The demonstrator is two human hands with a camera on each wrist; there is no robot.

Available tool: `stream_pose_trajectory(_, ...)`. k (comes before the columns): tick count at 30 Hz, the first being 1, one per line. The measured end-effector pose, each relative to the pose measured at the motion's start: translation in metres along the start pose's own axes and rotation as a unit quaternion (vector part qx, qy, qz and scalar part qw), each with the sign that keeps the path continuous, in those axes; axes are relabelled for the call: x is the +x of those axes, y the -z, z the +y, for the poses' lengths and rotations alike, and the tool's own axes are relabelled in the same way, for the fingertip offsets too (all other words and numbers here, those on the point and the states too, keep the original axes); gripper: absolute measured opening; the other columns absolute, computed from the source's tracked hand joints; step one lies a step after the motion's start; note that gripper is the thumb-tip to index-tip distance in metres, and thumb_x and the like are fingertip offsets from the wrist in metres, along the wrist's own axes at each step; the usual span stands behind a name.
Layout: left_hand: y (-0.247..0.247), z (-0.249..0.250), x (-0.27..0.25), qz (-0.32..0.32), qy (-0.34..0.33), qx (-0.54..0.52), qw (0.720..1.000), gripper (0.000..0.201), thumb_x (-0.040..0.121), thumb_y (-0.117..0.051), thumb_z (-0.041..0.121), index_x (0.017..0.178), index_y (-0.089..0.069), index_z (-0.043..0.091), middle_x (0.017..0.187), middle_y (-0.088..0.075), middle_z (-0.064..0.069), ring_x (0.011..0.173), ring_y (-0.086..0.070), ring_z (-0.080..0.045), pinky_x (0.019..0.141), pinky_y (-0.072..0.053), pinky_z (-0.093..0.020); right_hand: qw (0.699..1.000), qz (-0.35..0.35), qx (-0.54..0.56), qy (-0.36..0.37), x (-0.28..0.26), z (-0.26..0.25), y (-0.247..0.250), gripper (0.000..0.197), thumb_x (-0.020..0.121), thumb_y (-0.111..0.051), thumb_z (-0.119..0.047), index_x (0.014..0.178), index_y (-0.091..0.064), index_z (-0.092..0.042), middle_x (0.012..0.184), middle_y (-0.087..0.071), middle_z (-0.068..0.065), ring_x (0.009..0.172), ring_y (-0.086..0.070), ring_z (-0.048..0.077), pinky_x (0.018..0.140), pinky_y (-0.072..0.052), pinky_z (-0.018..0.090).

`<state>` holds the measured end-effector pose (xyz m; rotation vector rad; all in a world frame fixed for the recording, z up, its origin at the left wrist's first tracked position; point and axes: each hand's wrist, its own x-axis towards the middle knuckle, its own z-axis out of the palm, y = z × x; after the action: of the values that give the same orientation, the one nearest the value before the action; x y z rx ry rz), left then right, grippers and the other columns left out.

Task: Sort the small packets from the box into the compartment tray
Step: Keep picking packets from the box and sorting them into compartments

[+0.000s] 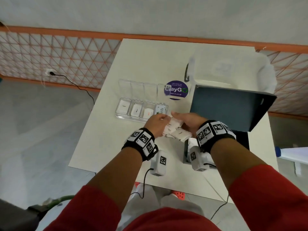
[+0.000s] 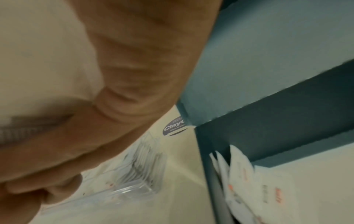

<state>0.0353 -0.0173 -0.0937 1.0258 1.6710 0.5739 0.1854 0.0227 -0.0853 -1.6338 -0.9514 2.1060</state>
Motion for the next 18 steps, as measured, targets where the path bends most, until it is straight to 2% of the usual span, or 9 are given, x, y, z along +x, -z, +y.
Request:
stream_pose_trajectory(2,0.010,-0.004,0.000,0.013,0.008,-0.022,1.000,0.025,0.097,-0.049,0.033,0.110,-0.063,0.018,0.101,-0.065,-0.005,0.078,-0.061,-0.019,0.059,-0.053,-0.028,1.000,0.026,0.009,-0.009,0.007,-0.003,-0.012,0.026,0.095,-0.065,-0.033,0.099,-0.066,-0.007,0.084,-0.076,0.010,0.072,-0.072,0.024,0.059,-0.058,0.033)
stream_pose_trajectory(4,0.019,-0.006,0.001,0.042,-0.014,0.015,0.999,0.026,0.098,-0.046,0.032,0.111,-0.062,0.016,0.102,-0.064,-0.004,0.084,-0.060,-0.018,0.067,-0.052,-0.029,1.000,0.024,-0.007,-0.016,0.012,-0.006,-0.025,0.027,0.095,-0.065,-0.032,0.102,-0.066,-0.006,0.092,-0.074,0.013,0.074,-0.070,0.025,0.062,-0.057,0.033)
stream_pose_trajectory(7,0.030,-0.005,0.002,0.097,-0.071,0.090,0.989,0.025,0.100,-0.041,0.030,0.112,-0.060,0.018,0.104,-0.065,-0.001,0.093,-0.060,-0.019,0.074,-0.047,-0.028,1.000,-0.005,-0.019,-0.006,0.015,-0.014,-0.045,0.031,0.094,-0.068,-0.033,0.104,-0.067,-0.003,0.072,-0.074,0.005,0.058,-0.070,0.015,0.048,-0.053,0.024)
stream_pose_trajectory(9,0.038,-0.004,0.004,0.118,-0.087,0.124,0.981,0.028,0.101,-0.036,0.029,0.111,-0.061,0.022,0.104,-0.066,-0.003,0.099,-0.059,-0.024,0.088,-0.047,-0.039,0.999,-0.028,0.007,0.015,0.019,-0.019,-0.057,0.037,0.096,-0.064,-0.030,0.119,-0.065,0.000,0.087,-0.075,0.010,0.071,-0.073,0.019,0.057,-0.057,0.028)
stream_pose_trajectory(12,0.052,-0.003,0.005,0.141,-0.105,0.084,0.981,0.030,0.103,-0.034,0.030,0.108,-0.063,0.024,0.104,-0.066,0.000,0.104,-0.058,-0.022,0.100,-0.040,-0.046,0.995,-0.045,0.059,0.063,0.026,-0.025,-0.071,0.037,0.099,-0.058,-0.018,0.132,-0.057,-0.001,0.111,-0.068,0.019,0.096,-0.068,0.027,0.085,-0.057,0.039)
stream_pose_trajectory(13,0.056,-0.002,0.005,0.137,-0.120,0.035,0.983,0.029,0.103,-0.034,0.029,0.108,-0.061,0.023,0.106,-0.065,0.003,0.106,-0.058,-0.020,0.101,-0.040,-0.042,0.993,-0.047,0.076,0.070,0.027,-0.027,-0.075,0.037,0.099,-0.059,-0.014,0.134,-0.055,-0.004,0.113,-0.066,0.020,0.100,-0.065,0.028,0.091,-0.054,0.042)
stream_pose_trajectory(14,0.059,-0.001,0.005,0.135,-0.133,-0.008,0.982,0.027,0.103,-0.034,0.029,0.109,-0.059,0.023,0.108,-0.062,0.006,0.108,-0.056,-0.017,0.101,-0.040,-0.036,0.992,-0.046,0.092,0.075,0.028,-0.029,-0.078,0.036,0.098,-0.060,-0.011,0.133,-0.055,-0.006,0.112,-0.066,0.018,0.100,-0.065,0.028,0.091,-0.054,0.043)
stream_pose_trajectory(16,0.069,0.002,0.006,0.150,-0.126,-0.067,0.978,0.021,0.102,-0.036,0.038,0.109,-0.050,0.026,0.112,-0.053,0.008,0.107,-0.050,-0.010,0.093,-0.039,-0.023,0.989,-0.042,0.116,0.076,0.031,-0.033,-0.083,0.031,0.096,-0.061,-0.008,0.127,-0.058,-0.010,0.103,-0.069,0.013,0.089,-0.068,0.023,0.080,-0.058,0.037)
stream_pose_trajectory(18,0.082,0.002,0.009,0.163,-0.085,-0.112,0.977,0.033,0.096,-0.040,0.054,0.111,-0.044,0.026,0.113,-0.051,0.009,0.102,-0.050,-0.008,0.081,-0.038,-0.016,0.988,-0.029,0.134,0.075,0.035,-0.033,-0.086,0.027,0.096,-0.061,-0.007,0.123,-0.061,-0.011,0.097,-0.070,0.010,0.084,-0.069,0.020,0.074,-0.058,0.034)
